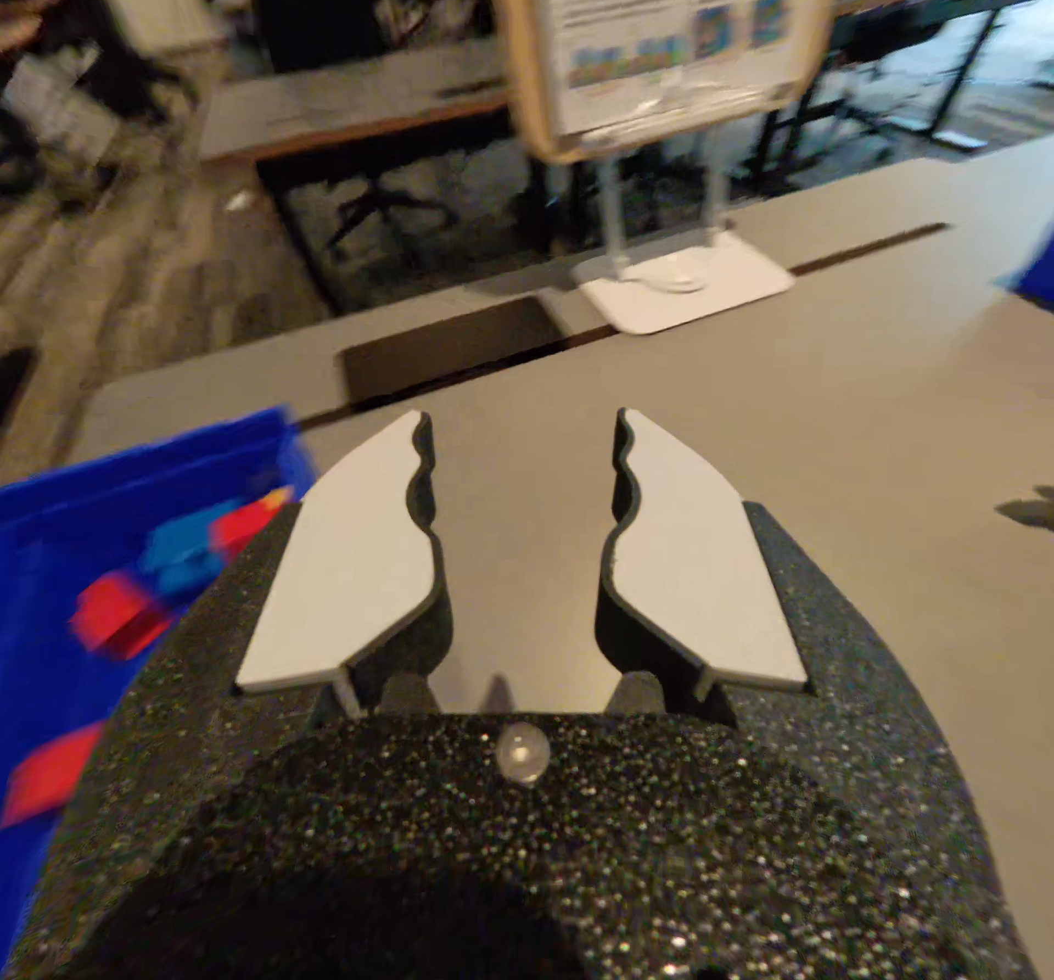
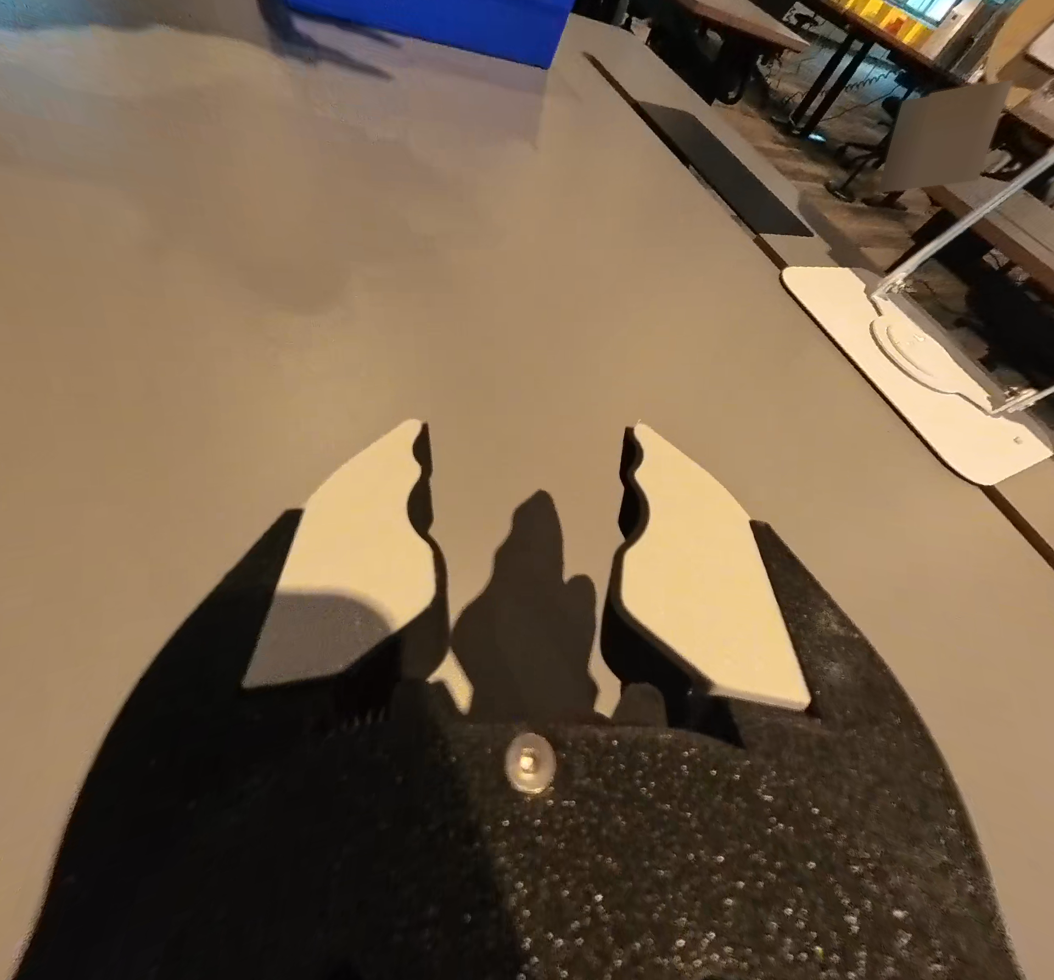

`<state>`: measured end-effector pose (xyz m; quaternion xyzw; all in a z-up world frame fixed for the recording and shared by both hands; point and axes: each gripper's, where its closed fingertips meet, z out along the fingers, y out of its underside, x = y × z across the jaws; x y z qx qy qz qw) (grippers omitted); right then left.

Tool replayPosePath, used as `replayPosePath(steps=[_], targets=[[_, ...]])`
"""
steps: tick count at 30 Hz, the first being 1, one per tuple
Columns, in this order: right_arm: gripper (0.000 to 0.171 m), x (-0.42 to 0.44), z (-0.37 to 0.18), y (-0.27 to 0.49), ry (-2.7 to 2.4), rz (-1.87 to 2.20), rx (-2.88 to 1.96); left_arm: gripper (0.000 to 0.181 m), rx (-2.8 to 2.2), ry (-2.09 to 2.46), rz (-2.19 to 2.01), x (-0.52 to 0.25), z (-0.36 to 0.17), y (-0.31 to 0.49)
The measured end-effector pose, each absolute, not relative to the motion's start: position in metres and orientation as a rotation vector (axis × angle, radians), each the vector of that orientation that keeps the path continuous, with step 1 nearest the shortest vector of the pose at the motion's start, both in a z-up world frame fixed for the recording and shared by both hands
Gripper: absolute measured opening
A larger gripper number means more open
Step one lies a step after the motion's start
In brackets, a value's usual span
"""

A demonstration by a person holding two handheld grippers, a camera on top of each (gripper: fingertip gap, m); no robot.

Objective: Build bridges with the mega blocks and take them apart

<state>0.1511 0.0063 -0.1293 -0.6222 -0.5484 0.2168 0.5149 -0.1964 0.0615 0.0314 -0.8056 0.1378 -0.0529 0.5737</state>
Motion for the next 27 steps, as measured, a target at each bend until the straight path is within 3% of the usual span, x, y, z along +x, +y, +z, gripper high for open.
replayPosePath(steps=[3, 6, 8, 10, 14, 18, 22, 27], targets=[[0.063, 0.152, -0.129, 0.006, -1.315, 0.528, -1.503, 0.059, -2.105, 0.088, 0.002, -0.310, 0.022, 0.061], [0.061, 0.152, -0.129, 0.007, -1.310, 0.544, -1.510, 0.055, -2.414, -0.060, 0.018, -0.391, -0.034, 0.056], [0.060, 0.151, -0.130, 0.006, -1.324, 0.544, -1.507, 0.061, -2.562, 0.071, 0.095, -0.421, -0.068, 0.055], [0.060, 0.150, -0.132, 0.004, -1.343, 0.532, -1.505, 0.071, -2.662, 0.391, 0.203, -0.435, -0.093, 0.051], [0.059, 0.148, -0.136, 0.002, -1.377, 0.514, -1.503, 0.063, -2.747, 0.975, 0.384, -0.452, -0.117, 0.035], [0.057, 0.147, -0.137, 0.002, -1.389, 0.525, -1.512, 0.060, -2.703, 1.145, 0.417, -0.463, -0.128, 0.046], [0.055, 0.147, -0.138, 0.002, -1.396, 0.546, -1.523, 0.072, -2.734, 1.406, 0.571, -0.479, -0.146, 0.046], [0.052, 0.146, -0.140, 0.000, -1.416, 0.563, -1.534, 0.073, -2.773, 1.588, 0.706, -0.498, -0.156, 0.047]])
